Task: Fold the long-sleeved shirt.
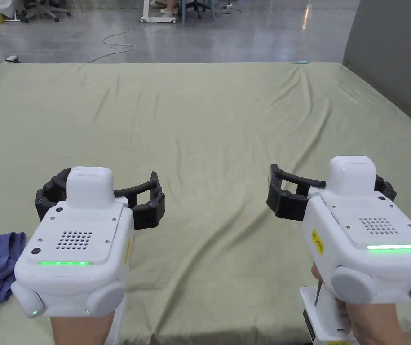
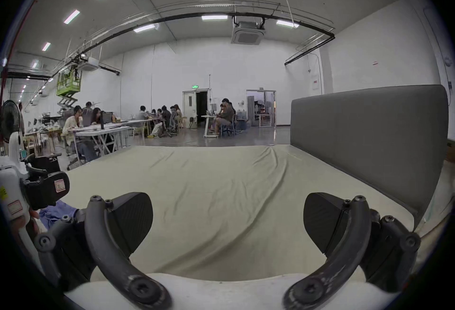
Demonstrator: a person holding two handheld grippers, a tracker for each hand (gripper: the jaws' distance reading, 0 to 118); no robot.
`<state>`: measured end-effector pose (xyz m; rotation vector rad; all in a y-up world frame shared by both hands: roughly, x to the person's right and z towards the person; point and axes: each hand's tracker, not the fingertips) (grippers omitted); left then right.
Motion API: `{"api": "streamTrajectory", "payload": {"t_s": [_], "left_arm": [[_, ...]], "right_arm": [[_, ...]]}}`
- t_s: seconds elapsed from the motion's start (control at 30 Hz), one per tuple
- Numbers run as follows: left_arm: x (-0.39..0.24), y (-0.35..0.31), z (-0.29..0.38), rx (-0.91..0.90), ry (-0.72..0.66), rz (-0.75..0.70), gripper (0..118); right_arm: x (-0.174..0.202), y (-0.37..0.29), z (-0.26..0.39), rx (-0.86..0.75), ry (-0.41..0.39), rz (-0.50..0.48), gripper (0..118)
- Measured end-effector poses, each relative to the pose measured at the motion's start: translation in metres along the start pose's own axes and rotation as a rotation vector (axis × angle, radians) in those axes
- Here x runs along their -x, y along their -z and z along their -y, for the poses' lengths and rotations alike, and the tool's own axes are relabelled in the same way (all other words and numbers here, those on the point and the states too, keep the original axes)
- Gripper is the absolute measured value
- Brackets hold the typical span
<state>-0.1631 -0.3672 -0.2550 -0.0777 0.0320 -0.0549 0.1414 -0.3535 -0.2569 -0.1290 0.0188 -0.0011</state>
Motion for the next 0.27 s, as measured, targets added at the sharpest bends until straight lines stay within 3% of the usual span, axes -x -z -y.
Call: {"api": "streamTrajectory", "payload": {"t_s": [0.27], "left_arm": [[-0.0028, 0.0025, -0.0009, 0.002, -0.006, 0.008, 118]], "right_arm": [[-0.0027, 0.0008, -0.0011, -0.005, -0.008, -0.002, 118]]}}
